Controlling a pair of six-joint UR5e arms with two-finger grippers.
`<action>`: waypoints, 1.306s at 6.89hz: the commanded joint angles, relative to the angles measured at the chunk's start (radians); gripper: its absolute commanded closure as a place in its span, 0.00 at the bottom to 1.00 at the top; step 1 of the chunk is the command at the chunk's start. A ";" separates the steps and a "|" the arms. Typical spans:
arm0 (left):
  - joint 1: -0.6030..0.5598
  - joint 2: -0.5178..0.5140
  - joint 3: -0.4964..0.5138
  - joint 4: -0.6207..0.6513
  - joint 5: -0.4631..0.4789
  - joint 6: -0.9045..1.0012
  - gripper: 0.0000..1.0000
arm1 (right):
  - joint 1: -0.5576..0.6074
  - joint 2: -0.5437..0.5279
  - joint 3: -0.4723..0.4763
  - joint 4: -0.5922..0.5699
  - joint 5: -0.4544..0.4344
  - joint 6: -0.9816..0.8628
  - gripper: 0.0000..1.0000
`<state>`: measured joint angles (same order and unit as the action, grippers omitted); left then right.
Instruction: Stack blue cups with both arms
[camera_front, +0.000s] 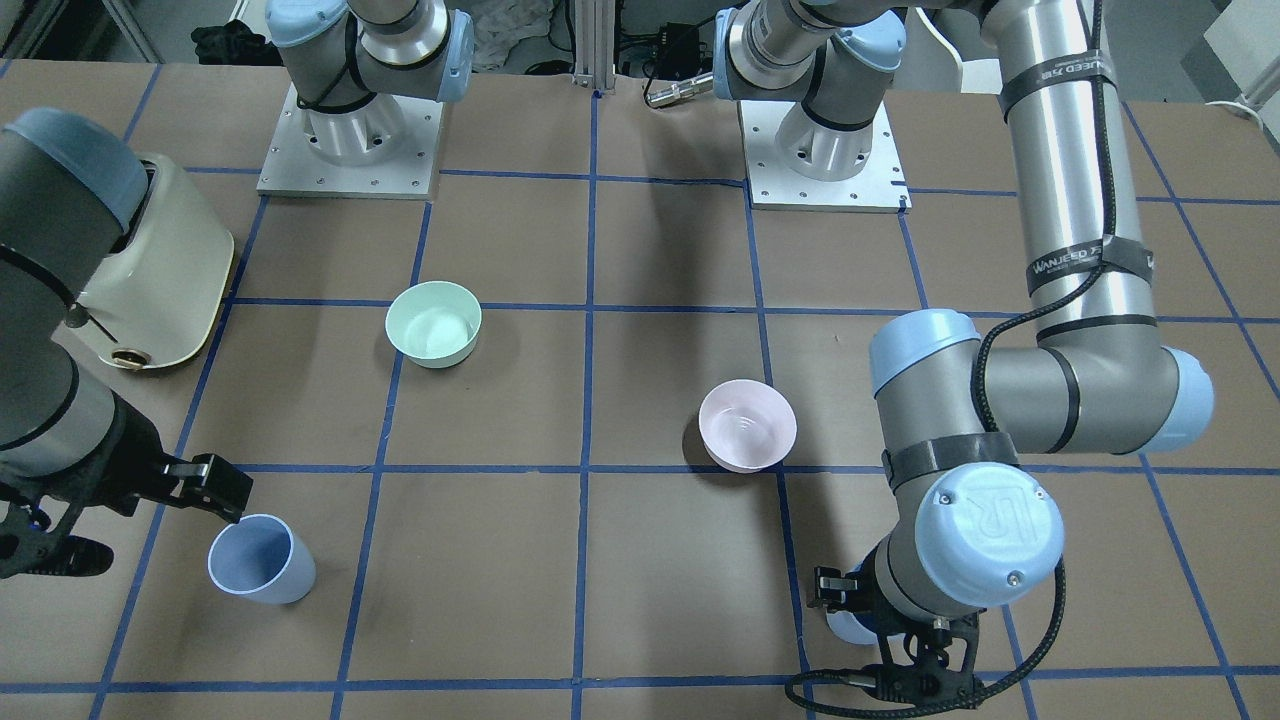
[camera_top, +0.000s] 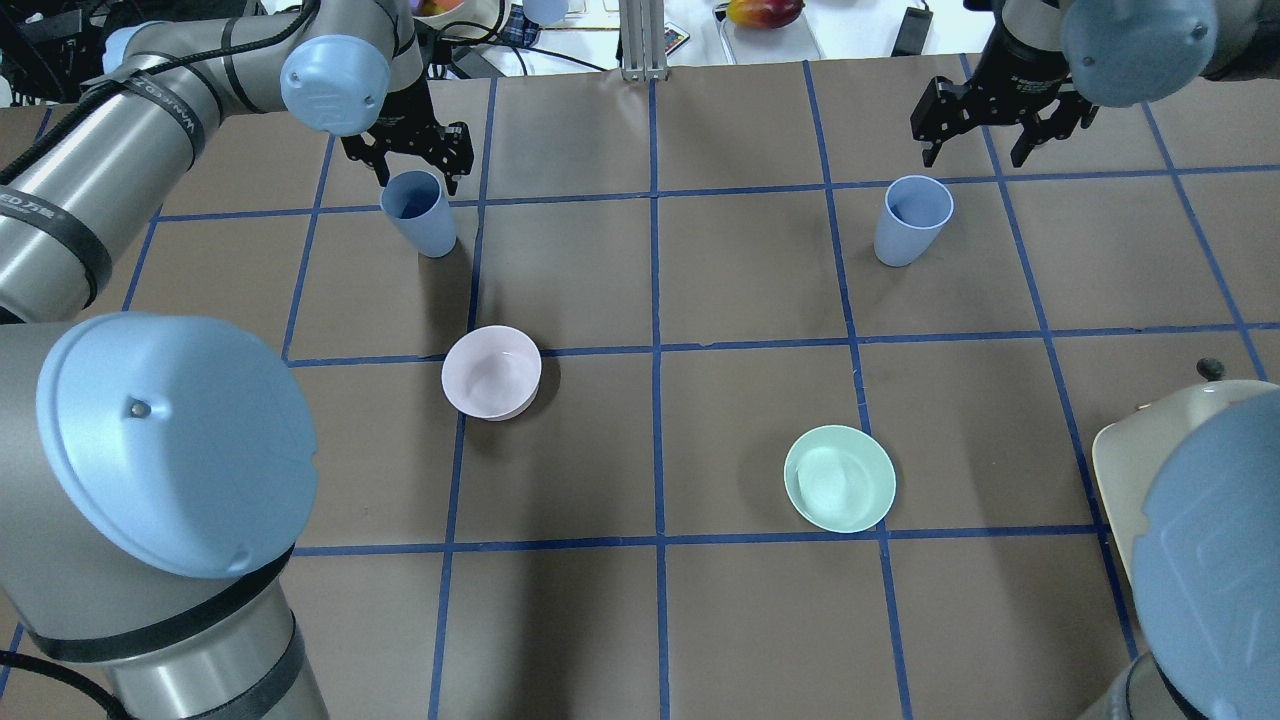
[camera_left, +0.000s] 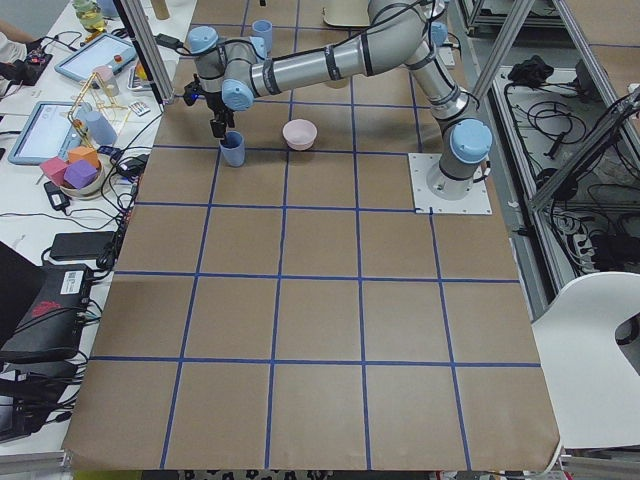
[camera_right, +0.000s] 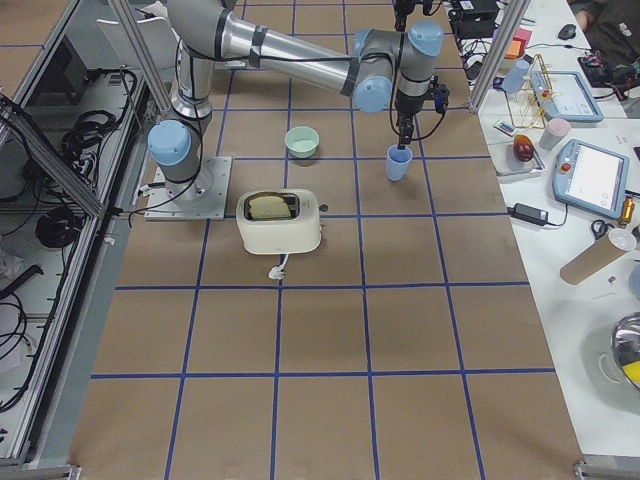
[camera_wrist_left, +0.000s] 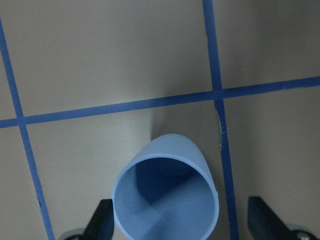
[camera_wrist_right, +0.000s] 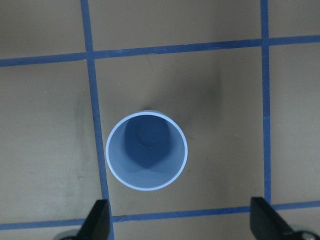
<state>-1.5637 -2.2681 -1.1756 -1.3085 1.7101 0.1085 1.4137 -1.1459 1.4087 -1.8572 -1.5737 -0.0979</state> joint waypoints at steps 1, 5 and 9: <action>0.001 -0.008 0.005 0.000 -0.001 -0.026 0.09 | -0.010 0.082 0.003 -0.060 -0.002 -0.011 0.00; 0.001 -0.010 0.004 0.005 -0.019 -0.029 1.00 | -0.039 0.150 -0.002 -0.073 0.004 -0.014 0.07; -0.105 -0.004 0.104 0.023 -0.107 -0.245 1.00 | -0.039 0.157 0.001 -0.054 0.001 -0.014 0.93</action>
<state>-1.6076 -2.2711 -1.1297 -1.2909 1.6416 -0.0037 1.3744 -0.9899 1.4096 -1.9180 -1.5706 -0.1116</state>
